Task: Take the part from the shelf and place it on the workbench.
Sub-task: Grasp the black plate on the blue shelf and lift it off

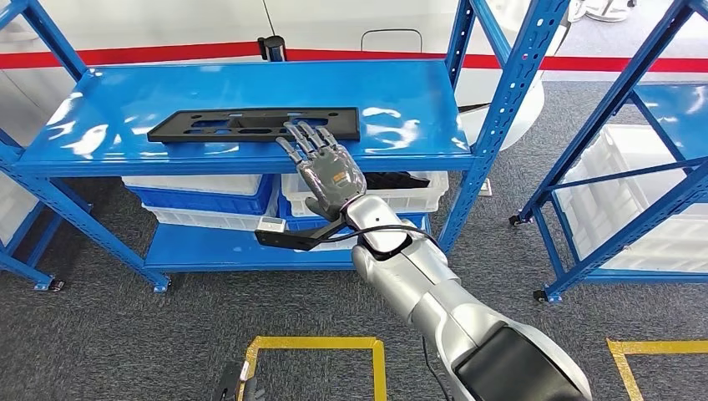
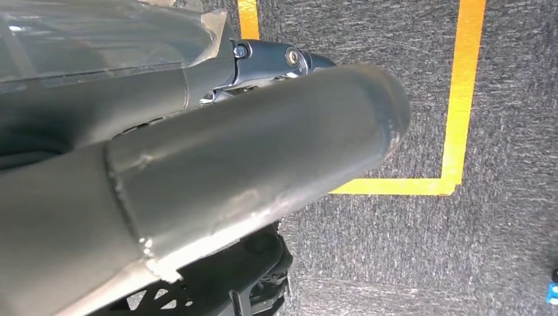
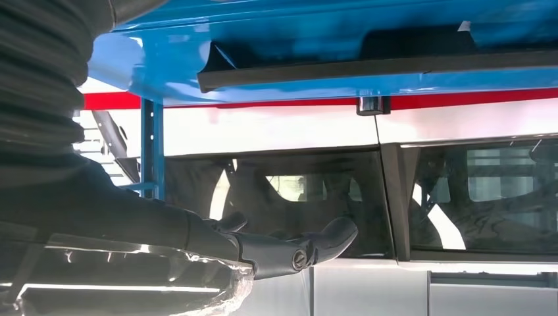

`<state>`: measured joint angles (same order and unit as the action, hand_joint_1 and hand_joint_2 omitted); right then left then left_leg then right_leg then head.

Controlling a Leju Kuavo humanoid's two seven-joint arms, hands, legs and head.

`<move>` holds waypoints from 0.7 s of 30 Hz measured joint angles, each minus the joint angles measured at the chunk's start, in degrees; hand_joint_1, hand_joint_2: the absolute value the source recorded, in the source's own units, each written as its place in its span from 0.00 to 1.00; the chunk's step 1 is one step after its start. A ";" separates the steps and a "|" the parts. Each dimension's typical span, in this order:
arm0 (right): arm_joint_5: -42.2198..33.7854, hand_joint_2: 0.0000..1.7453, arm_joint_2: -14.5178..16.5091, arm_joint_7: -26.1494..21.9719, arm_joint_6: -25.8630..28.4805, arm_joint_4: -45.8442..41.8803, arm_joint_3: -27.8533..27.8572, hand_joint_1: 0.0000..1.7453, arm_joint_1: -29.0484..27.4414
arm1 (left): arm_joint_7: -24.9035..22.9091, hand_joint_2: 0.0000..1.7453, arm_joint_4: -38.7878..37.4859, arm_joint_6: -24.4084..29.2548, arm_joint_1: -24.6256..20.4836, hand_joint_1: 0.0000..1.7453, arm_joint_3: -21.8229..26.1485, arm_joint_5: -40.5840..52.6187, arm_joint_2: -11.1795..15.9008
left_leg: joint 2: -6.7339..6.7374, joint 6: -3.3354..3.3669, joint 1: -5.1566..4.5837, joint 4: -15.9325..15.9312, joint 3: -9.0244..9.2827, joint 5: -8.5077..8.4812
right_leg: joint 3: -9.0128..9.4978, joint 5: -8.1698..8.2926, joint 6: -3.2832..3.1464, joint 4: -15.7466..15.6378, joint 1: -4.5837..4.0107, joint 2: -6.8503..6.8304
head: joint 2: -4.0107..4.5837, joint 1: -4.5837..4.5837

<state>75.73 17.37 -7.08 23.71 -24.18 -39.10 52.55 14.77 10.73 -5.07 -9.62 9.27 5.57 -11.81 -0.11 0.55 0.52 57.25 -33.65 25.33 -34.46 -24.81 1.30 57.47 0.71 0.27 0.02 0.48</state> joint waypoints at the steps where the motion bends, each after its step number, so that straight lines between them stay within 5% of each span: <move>1: 0.04 1.00 0.01 0.00 0.02 0.01 0.02 0.00 0.00 | 0.23 0.00 -0.01 -0.09 0.06 0.00 0.00 0.01 -0.02 | -0.03 0.25 -0.10 0.15 -0.10 0.06 | 0.02 0.08 0.06 -0.10 0.17 -0.01 | 0.00 0.01; 5: 0.13 1.00 0.10 0.02 0.07 0.02 0.19 0.00 0.09 | 0.45 0.00 -0.02 -0.23 0.14 0.00 0.01 0.10 -0.13 | 0.22 1.73 -0.01 -1.64 0.83 -0.90 | -0.33 -0.30 0.46 0.43 0.13 -0.08 | 0.00 -0.05; 8: 0.27 1.00 -0.18 0.21 0.09 0.14 0.28 0.00 0.07 | 0.35 0.00 -0.02 -0.45 0.15 0.00 0.02 0.31 -0.23 | 0.46 2.16 0.23 -2.70 1.33 -1.52 | -4.85 -4.52 0.09 9.97 0.13 -0.13 | 0.00 -0.22; 10: 0.35 1.00 -0.50 0.37 0.09 0.29 0.34 0.00 -0.33 | 0.26 0.00 -0.02 -0.61 0.26 0.00 0.03 0.46 -0.25 | 0.43 2.07 0.25 -2.65 1.28 -1.46 | -7.49 -6.10 0.48 15.30 0.28 -0.14 | 0.00 -0.25; 11: 0.39 1.00 -0.65 0.43 0.09 0.35 0.40 0.00 -0.49 | 0.21 0.00 -0.02 -0.66 0.30 0.00 0.03 0.50 -0.26 | 0.39 1.97 0.30 -2.57 1.27 -1.40 | -7.28 -5.56 0.94 14.80 0.41 -0.16 | 0.00 -0.25; 14: 0.48 1.00 -0.80 0.60 0.09 0.39 0.61 0.00 -0.48 | 0.13 0.00 -0.02 -0.75 0.30 0.00 0.02 0.57 -0.30 | 0.25 0.91 0.53 -1.57 1.09 -0.69 | -1.70 -1.28 2.24 3.90 0.86 -0.24 | 0.00 -0.32; 16: 0.55 1.00 -0.87 0.67 0.09 0.39 0.66 0.00 -0.39 | 0.09 0.00 -0.02 -0.79 0.30 0.00 0.02 0.59 -0.32 | 0.22 0.01 0.49 -0.72 0.74 -0.18 | 0.35 -0.21 1.62 0.05 0.73 -0.08 | 0.00 -0.37; 19: 0.58 1.00 -0.97 0.72 0.09 0.40 0.74 0.00 -0.39 | 0.00 0.00 -0.02 -0.84 0.37 0.00 0.02 0.60 -0.38 | 0.22 -0.75 0.69 -0.37 0.44 0.05 | 0.15 -0.17 0.14 0.19 0.64 0.19 | 0.00 -0.26; 21: 0.59 1.00 -0.91 0.72 0.09 0.39 0.85 0.00 -0.32 | -0.01 0.00 -0.02 -0.85 0.34 0.00 0.01 0.60 -0.39 | 0.22 -1.23 0.85 2.37 -0.81 1.95 | 0.17 -0.05 -0.48 0.11 0.92 0.25 | 0.00 -0.13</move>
<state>76.32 16.46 -6.36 23.80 -23.79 -38.24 52.22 14.75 10.71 -5.92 -9.28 9.28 6.16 -12.21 0.11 -0.68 1.37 59.61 -34.47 27.28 -34.28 -24.87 0.82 57.59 1.63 0.52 0.02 0.35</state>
